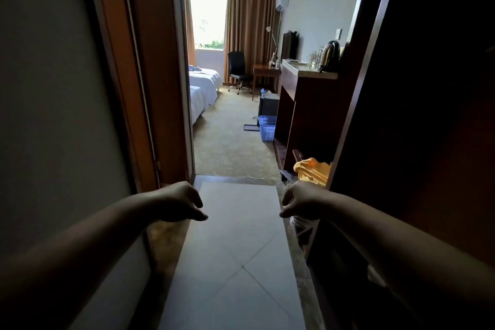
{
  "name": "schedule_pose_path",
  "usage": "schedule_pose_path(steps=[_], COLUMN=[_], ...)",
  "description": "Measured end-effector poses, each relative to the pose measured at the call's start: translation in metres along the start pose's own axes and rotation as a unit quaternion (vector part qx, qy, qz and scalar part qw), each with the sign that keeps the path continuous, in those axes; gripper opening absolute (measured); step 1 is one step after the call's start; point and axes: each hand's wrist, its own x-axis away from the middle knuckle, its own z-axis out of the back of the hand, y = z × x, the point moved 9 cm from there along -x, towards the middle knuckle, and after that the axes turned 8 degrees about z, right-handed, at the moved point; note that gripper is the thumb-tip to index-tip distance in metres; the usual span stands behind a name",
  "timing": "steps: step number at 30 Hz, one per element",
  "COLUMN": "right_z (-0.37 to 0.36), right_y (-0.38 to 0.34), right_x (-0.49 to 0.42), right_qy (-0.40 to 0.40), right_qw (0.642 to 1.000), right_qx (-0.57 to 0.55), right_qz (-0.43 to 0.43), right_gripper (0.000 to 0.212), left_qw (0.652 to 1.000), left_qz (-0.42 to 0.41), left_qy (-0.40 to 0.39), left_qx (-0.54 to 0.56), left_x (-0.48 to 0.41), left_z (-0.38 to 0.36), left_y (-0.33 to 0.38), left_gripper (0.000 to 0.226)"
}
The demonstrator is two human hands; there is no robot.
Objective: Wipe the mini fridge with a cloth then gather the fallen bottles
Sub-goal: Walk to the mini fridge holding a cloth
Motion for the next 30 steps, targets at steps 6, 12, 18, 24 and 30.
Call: schedule_pose_path(steps=[6,12,18,24,30], right_z=[0.04,0.071,0.1,0.112,0.142], right_y=[-0.006,-0.012,-0.014,0.012,0.056], right_x=[-0.094,-0.175,-0.239,-0.318,-0.421], right_qy=[0.008,0.053,0.134,0.05,0.013], right_qw=[1.0,0.998,0.991,0.999,1.0], right_qx=[-0.012,-0.028,-0.016,0.003,0.018], right_qz=[-0.018,-0.023,-0.005,-0.018,-0.015], right_gripper=[0.033,0.031,0.022,0.032,0.036], left_qw=[1.0,0.999,0.998,0.996,0.994], left_qz=[-0.012,-0.044,-0.052,-0.069,-0.058], left_qy=[-0.028,0.02,0.032,0.058,0.086], left_qx=[-0.001,-0.01,-0.01,-0.019,-0.03], left_x=[-0.105,-0.181,-0.252,-0.325,-0.418], left_z=[0.057,0.116,0.136,0.162,0.205], left_y=[-0.013,-0.011,-0.016,0.007,0.035], left_gripper=[0.023,0.036,0.033,0.035,0.036])
